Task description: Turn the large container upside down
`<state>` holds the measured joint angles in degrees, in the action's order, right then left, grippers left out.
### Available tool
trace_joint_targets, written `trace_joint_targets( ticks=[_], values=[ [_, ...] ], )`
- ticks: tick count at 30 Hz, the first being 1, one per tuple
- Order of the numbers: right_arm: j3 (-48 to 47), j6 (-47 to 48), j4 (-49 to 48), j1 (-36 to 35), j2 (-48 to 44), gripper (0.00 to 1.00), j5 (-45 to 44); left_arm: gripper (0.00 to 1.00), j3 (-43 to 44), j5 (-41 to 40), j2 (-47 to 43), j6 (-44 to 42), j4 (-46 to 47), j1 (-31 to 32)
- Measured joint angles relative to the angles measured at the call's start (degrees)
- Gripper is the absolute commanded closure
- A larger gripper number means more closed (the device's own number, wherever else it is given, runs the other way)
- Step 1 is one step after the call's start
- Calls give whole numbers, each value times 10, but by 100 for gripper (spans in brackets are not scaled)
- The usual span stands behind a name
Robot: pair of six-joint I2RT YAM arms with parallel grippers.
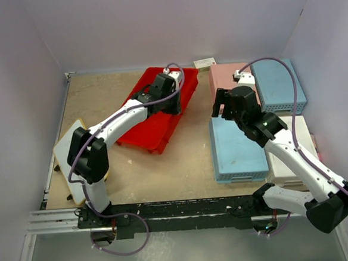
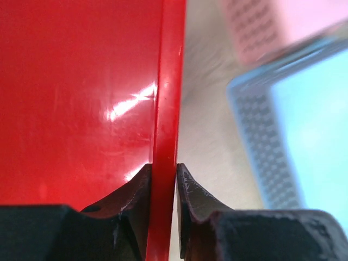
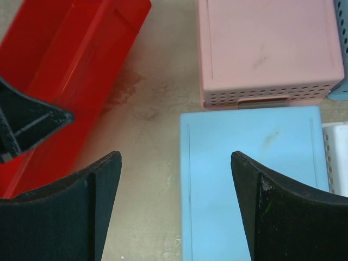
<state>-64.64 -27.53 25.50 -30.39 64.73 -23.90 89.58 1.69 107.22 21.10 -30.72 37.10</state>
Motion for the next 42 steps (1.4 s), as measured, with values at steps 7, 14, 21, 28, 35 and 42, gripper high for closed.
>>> trace_joint_targets(
  ticks=[7, 14, 21, 28, 35, 42],
  values=[
    [30, -1, -32, 0, -91, 17, -43, 100, 1, 118, -70, 203, 158, -21],
    [62, -5, -54, 0, -147, 17, -94, 100, -98, 181, -109, 406, 384, -28],
    [63, -10, -55, 0, -149, 17, -114, 100, -204, 194, -119, 584, 570, -73],
    [63, -19, -47, 0, -137, 17, -114, 100, -297, 182, -118, 732, 720, -123],
    [63, -19, -45, 0, -135, 17, -114, 100, -375, 182, -174, 752, 745, -166],
    [63, -19, -45, 0, -129, 17, -114, 71, -398, 227, -207, 703, 713, -223]
  ],
)
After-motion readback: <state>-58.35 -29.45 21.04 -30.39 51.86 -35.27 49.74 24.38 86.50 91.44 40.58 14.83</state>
